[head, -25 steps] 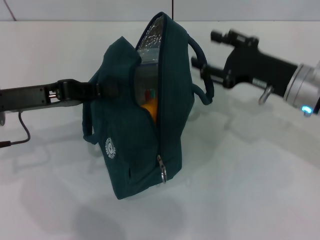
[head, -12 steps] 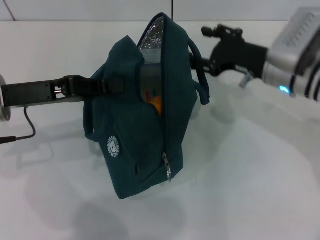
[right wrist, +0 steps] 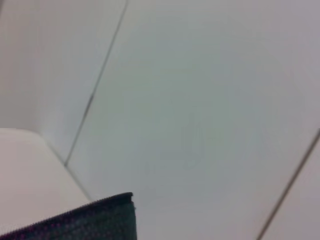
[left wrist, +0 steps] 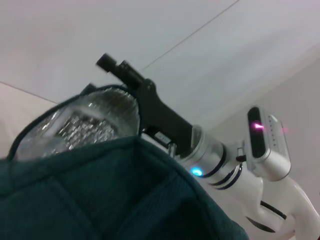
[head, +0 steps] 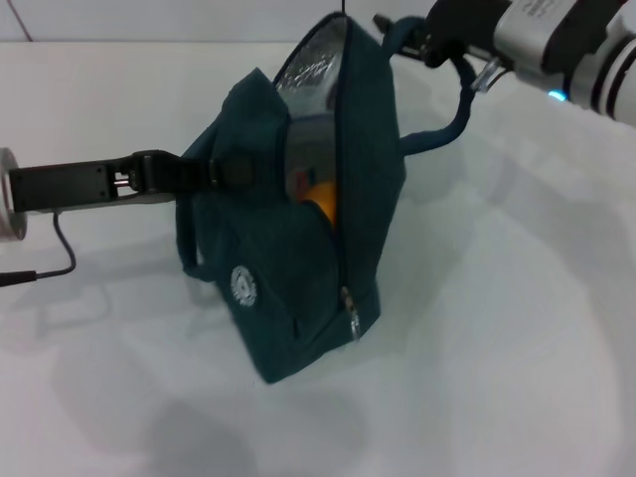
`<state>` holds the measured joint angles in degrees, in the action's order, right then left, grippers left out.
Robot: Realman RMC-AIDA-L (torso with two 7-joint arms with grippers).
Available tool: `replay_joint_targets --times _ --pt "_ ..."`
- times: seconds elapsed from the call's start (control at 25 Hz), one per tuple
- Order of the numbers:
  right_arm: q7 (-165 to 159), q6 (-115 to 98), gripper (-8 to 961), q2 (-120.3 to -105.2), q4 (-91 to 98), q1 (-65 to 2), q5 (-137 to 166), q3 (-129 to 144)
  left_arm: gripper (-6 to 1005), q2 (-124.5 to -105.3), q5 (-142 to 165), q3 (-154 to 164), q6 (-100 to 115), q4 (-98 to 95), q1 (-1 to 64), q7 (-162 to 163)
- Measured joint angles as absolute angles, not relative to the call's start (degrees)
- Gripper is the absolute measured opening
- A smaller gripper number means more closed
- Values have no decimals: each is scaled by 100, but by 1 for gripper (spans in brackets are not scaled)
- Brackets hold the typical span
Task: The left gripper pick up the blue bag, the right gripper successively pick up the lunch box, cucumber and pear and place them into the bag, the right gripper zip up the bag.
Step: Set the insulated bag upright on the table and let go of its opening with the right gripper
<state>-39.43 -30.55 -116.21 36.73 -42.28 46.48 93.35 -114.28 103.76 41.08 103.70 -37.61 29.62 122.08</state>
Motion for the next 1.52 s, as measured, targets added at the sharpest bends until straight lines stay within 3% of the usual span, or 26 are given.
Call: replay_joint_targets --times 0.68,1.52 --pt "-3388 -3928 727 -11570 7045 -1685 4310 9990 54 -11374 10411 4083 10379 -3748 2734 12208" --pt "-3923 -3314 726 -11522 7501 -498 4368 10749 54 -11340 10589 4120 10486 -3303 2821 12216"
